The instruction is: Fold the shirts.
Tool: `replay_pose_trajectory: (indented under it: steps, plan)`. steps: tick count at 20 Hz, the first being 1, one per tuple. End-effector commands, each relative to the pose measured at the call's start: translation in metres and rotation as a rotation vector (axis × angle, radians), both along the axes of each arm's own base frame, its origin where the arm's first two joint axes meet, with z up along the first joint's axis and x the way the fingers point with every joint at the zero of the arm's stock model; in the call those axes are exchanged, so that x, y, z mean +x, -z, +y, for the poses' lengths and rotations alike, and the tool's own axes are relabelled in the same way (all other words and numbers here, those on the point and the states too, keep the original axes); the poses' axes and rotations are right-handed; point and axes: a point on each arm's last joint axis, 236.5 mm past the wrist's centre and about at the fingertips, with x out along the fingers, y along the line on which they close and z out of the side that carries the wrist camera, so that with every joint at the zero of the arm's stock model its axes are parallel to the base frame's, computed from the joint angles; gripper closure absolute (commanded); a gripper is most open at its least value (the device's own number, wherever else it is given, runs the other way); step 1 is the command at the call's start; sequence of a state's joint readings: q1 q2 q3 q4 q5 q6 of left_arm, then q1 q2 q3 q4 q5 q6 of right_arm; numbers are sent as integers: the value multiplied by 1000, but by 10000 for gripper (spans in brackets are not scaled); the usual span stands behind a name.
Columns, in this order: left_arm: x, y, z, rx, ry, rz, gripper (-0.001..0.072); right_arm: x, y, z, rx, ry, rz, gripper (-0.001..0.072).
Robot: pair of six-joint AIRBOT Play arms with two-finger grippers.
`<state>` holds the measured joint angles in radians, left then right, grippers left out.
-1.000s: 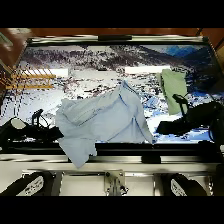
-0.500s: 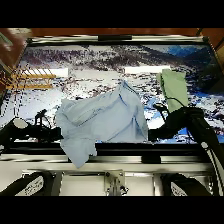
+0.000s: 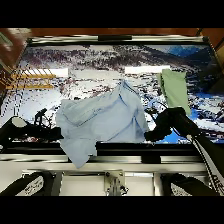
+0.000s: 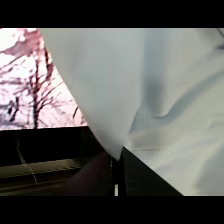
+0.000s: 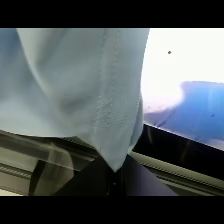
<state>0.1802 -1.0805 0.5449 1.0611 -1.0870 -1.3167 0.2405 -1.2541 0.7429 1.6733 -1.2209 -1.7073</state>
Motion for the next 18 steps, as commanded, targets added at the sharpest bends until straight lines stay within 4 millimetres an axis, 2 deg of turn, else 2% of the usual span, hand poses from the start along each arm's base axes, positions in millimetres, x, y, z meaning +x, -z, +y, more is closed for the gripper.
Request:
replay_pose_trajectory:
  steps: [1, 4, 7, 9, 10, 11, 12, 13, 14, 15, 17, 18]
  plan:
    - [17, -14, 3, 6, 2, -48, 672, 9, -1, -12, -58, -25, -24, 649]
    - [39, -37, 6, 13, 12, -111, 672, 22, -11, -6, -41, -20, -55, 651]
    - [62, -73, 7, 16, 44, -183, 673, 43, -36, 2, -14, -41, -108, 651]
    - [85, -119, 3, 13, 93, -316, 673, 66, -70, 12, 27, -47, -207, 651]
    - [98, -151, 1, 14, 111, -411, 673, 80, -95, 16, 48, -46, -282, 652]
    - [110, -193, 0, 26, 113, -525, 673, 94, -125, 19, 66, -45, -371, 652]
    - [118, -241, 1, 52, 116, -648, 673, 107, -163, 20, 84, -39, -484, 651]
    - [120, -291, 2, 83, 118, -776, 673, 119, -203, 21, 113, -16, -600, 651]
    - [117, -349, 3, 120, 113, -927, 673, 127, -247, 19, 149, 27, -722, 651]
    - [109, -407, 4, 156, 95, -1077, 673, 129, -297, 15, 194, 78, -853, 651]
    - [72, -524, 9, 240, 32, -1397, 673, 118, -392, 7, 313, 175, -1090, 651]
    - [49, -567, 14, 269, -21, -1516, 673, 106, -432, 5, 377, 210, -1186, 651]
